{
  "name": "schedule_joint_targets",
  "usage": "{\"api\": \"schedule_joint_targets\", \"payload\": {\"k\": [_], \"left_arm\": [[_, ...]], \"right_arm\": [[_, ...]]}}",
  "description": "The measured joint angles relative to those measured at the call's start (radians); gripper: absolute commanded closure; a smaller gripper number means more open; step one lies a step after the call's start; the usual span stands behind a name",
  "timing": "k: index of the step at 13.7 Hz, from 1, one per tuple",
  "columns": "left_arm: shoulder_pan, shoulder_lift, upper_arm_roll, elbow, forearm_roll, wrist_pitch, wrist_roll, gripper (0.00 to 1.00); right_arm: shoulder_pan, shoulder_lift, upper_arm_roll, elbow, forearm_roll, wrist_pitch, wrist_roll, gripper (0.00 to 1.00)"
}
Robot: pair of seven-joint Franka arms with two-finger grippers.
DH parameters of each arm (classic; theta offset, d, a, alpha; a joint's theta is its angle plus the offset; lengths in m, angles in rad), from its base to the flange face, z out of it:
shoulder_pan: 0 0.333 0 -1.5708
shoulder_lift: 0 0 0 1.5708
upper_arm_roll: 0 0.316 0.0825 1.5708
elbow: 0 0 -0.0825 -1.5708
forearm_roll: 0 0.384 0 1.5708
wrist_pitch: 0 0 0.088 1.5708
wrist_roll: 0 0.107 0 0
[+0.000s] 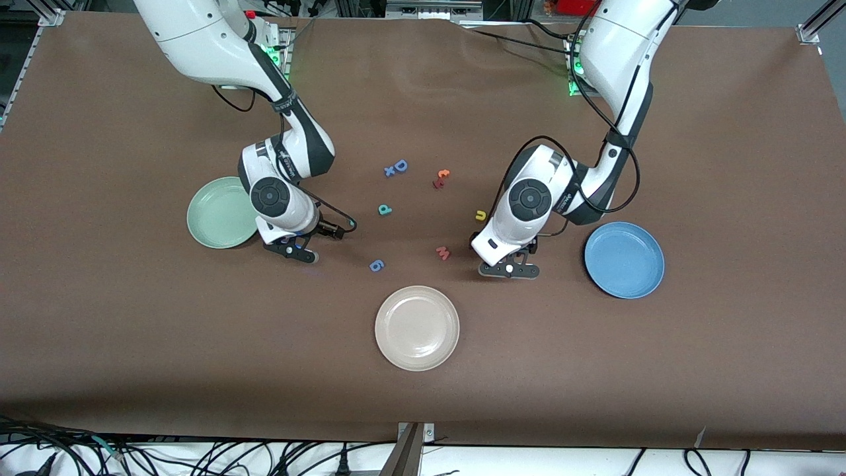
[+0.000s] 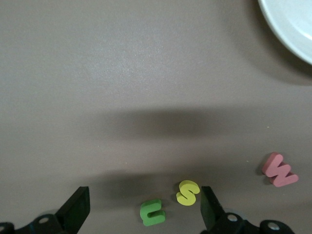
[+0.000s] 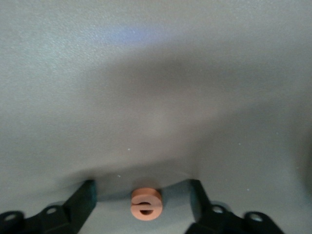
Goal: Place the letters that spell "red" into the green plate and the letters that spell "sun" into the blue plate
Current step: 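Grasp the orange e with the right gripper while the left gripper hovers, then carry the orange e onto the green plate and open the right gripper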
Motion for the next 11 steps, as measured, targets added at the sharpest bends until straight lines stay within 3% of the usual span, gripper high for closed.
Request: {"api": "schedule_joint_targets", "payload": {"k": [4, 7, 11], "left_arm": [[-0.004, 0.0, 0.0, -0.05, 0.027, 0.062, 0.0, 0.0], [-0.01, -0.005, 0.0, -0.123, 0.027, 0.159, 0.0, 0.0], [-0.011, -0.034, 0.0, -0.168, 0.027, 0.179, 0.0, 0.0]], "right_arm": [[0.001, -0.002, 0.0, 0.001, 0.0, 0.0, 0.005, 0.35], [0.001, -0.003, -0.001, 0.0, 0.0, -0.002, 0.006, 0.62], [0.001, -0.016, -0.002, -0.005, 0.0, -0.006, 0.007, 0.85]]}}
